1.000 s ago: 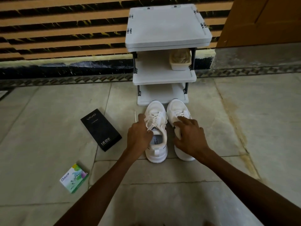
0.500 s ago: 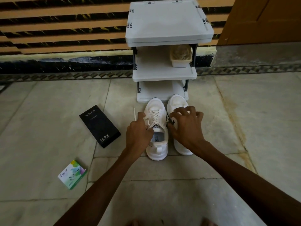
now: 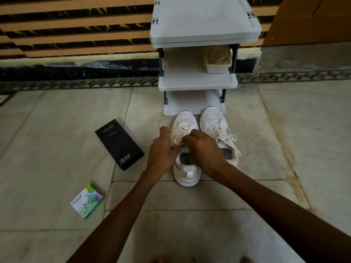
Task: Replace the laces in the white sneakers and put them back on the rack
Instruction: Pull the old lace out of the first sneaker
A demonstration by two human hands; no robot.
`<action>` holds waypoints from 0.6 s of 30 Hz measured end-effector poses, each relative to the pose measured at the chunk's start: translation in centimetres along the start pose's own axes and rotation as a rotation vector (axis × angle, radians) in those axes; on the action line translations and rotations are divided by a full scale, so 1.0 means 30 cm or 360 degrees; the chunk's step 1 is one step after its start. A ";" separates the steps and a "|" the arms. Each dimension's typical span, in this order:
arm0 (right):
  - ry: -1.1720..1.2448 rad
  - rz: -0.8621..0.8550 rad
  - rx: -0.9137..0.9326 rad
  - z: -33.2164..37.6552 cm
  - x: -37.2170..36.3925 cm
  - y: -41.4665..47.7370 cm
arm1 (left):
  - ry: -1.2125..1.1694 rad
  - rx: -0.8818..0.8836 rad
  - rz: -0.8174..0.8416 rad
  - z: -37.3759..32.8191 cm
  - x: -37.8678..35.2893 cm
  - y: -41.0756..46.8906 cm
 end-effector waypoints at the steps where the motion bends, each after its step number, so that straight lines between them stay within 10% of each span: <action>1: 0.0006 -0.0011 0.0013 -0.001 -0.005 -0.003 | -0.0050 0.0026 0.0025 0.006 0.004 0.008; 18: -0.0124 0.0052 0.0060 0.039 0.004 -0.011 | -0.0328 0.0160 0.0128 0.047 0.005 0.031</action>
Point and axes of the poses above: each hand's wrist, its own y-axis towards the middle knuckle, its own x-axis out of the back of the hand, z = x × y, the point moved 2 cm from there along y, towards the middle knuckle, and after that the axes turned 3 degrees about z, right-handed, at the moved point
